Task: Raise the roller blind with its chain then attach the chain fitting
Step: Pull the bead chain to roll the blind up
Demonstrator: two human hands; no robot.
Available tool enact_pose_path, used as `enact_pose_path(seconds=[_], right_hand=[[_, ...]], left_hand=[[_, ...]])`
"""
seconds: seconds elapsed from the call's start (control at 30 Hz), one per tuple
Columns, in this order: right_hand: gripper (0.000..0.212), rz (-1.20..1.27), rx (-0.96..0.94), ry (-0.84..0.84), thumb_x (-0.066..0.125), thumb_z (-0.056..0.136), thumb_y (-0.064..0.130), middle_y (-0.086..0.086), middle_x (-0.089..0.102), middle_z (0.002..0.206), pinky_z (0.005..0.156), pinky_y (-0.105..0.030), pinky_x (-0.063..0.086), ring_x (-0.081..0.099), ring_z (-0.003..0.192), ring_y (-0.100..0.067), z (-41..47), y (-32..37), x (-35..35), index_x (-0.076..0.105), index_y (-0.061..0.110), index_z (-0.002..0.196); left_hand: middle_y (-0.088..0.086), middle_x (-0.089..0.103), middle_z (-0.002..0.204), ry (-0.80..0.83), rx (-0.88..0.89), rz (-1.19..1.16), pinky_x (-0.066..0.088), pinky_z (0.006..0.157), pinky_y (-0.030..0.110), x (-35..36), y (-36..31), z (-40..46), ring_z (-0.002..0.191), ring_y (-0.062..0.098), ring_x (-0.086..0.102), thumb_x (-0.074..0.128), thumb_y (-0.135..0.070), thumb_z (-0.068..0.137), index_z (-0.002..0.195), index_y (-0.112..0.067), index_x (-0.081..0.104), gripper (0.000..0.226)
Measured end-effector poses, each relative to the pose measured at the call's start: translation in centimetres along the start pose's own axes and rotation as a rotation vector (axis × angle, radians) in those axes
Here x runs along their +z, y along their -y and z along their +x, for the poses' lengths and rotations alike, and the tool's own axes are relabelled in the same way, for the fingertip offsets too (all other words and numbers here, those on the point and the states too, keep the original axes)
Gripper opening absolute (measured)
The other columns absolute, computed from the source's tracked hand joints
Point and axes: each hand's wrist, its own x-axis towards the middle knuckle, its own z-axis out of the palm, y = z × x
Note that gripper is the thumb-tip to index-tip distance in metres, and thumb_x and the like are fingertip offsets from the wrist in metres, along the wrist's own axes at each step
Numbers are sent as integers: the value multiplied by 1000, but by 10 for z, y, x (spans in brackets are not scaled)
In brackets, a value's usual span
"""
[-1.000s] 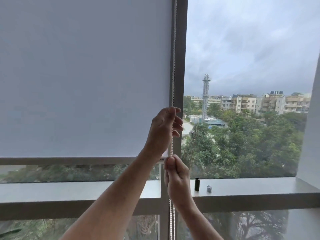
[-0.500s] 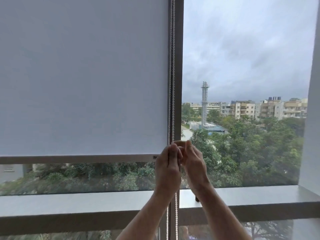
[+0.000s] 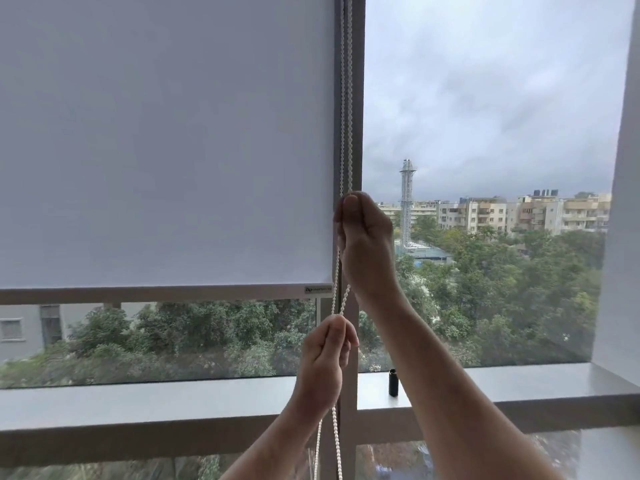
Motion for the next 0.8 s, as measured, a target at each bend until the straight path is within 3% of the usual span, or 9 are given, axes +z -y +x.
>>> enact_pose_path(seconds=[0.13, 0.27, 0.33, 0.4, 0.47, 0.57, 0.67, 0.7, 0.8], right_hand=[[33, -67, -20, -10, 42, 102, 25, 14, 48, 59, 50, -24, 33, 39, 54, -4, -27, -17, -6, 51, 27, 71], [33, -17, 19, 60, 43, 101, 23, 19, 53, 63, 52, -14, 33, 39, 55, 1, -69, -40, -4, 52, 37, 73], [33, -37, 51, 59, 41, 102, 28, 18, 46, 61, 51, -19, 29, 32, 55, -1, -88, -50, -4, 47, 37, 71], [33, -64, 61, 44, 40, 103, 32, 17, 43, 61, 53, -21, 28, 31, 57, -2, -102, -59, -4, 44, 34, 70], [34, -54, 97, 51, 40, 103, 37, 16, 42, 60, 53, -25, 28, 32, 56, -5, -111, -65, -6, 45, 30, 70], [34, 27, 185, 84, 44, 100, 42, 12, 39, 57, 49, -29, 25, 30, 51, -9, -111, -67, -14, 49, 31, 68], [36, 199, 289, 158, 50, 97, 48, 0, 41, 56, 43, -27, 30, 32, 47, -12, -96, -63, -27, 62, 26, 71], [37, 218, 297, 170, 47, 97, 48, -3, 47, 58, 46, -29, 38, 41, 48, -15, -89, -59, -32, 67, 23, 79], [58, 199, 313, 122, 32, 103, 51, -14, 69, 79, 72, -35, 53, 65, 73, -23, -51, -46, -43, 69, 8, 110]], left_hand=[[2, 54, 65, -47, -10, -12, 40, 57, 30, -17, -16, 38, 59, 14, 50, 33, -36, 96, 83, -23, 69, 40], [8, 62, 87, -65, 65, 2, 49, 74, 36, -13, -53, 83, 81, 22, 60, 35, -40, 96, 107, -20, 63, 36], [4, 62, 85, -13, 95, 17, 51, 68, 35, -5, -73, 98, 77, 21, 61, 38, -42, 98, 111, -18, 60, 36], [-4, 59, 70, 30, 100, 7, 45, 52, 26, 5, -89, 110, 59, 14, 56, 41, -44, 100, 114, -13, 60, 39], [-9, 46, 52, 22, 76, -42, 32, 40, 20, 17, -97, 115, 42, 8, 40, 42, -40, 101, 99, -12, 66, 37], [-11, 37, 44, -79, 85, -26, 25, 39, 20, 31, -96, 113, 36, 7, 30, 41, -33, 105, 64, -26, 61, 46], [-10, 37, 42, -126, 127, -6, 24, 40, 23, 36, -95, 108, 36, 8, 30, 40, -33, 105, 58, -29, 57, 50], [-10, 38, 41, -135, 136, -7, 24, 38, 21, 35, -96, 107, 35, 6, 31, 40, -32, 106, 59, -29, 58, 50], [-9, 42, 41, -160, 192, 28, 29, 38, 21, 33, -93, 105, 36, 4, 34, 39, -30, 106, 63, -26, 58, 47]])
